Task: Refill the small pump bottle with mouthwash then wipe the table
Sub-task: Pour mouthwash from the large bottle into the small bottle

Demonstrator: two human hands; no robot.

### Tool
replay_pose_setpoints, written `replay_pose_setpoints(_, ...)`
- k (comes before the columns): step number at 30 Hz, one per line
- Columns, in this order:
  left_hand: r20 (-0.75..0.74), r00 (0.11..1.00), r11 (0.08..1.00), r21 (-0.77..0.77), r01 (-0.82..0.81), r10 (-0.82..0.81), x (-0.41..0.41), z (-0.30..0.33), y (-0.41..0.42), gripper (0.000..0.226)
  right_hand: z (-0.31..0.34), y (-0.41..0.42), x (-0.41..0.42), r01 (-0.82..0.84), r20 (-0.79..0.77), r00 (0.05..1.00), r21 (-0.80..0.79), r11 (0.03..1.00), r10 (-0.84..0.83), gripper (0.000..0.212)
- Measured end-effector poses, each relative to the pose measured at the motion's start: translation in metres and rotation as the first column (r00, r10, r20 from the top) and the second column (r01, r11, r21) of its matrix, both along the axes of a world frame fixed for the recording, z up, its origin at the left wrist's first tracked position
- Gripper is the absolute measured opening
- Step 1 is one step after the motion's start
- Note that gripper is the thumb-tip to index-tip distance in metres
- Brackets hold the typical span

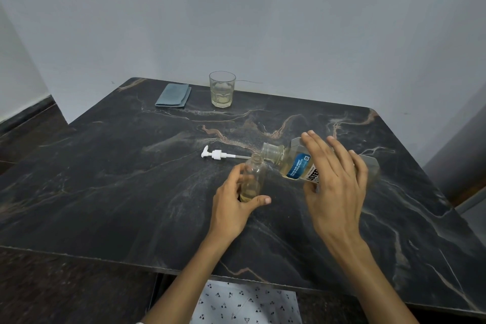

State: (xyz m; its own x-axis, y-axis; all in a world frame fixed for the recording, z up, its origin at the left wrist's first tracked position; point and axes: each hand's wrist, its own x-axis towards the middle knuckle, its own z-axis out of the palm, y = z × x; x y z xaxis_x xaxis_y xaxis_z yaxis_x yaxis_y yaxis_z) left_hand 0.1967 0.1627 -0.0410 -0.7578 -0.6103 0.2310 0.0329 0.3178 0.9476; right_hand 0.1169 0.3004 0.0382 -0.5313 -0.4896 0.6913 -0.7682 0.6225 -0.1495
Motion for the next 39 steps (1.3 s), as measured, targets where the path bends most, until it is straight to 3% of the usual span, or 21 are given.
replay_pose_setpoints(39,0.000,1.000,1.000,-0.002,-0.011,0.011,-0.0014,-0.0031,-0.0005,0.067,-0.0009,0.0006,0.0018,0.004,0.014,1.000,-0.012,1.000,-0.004,0.094)
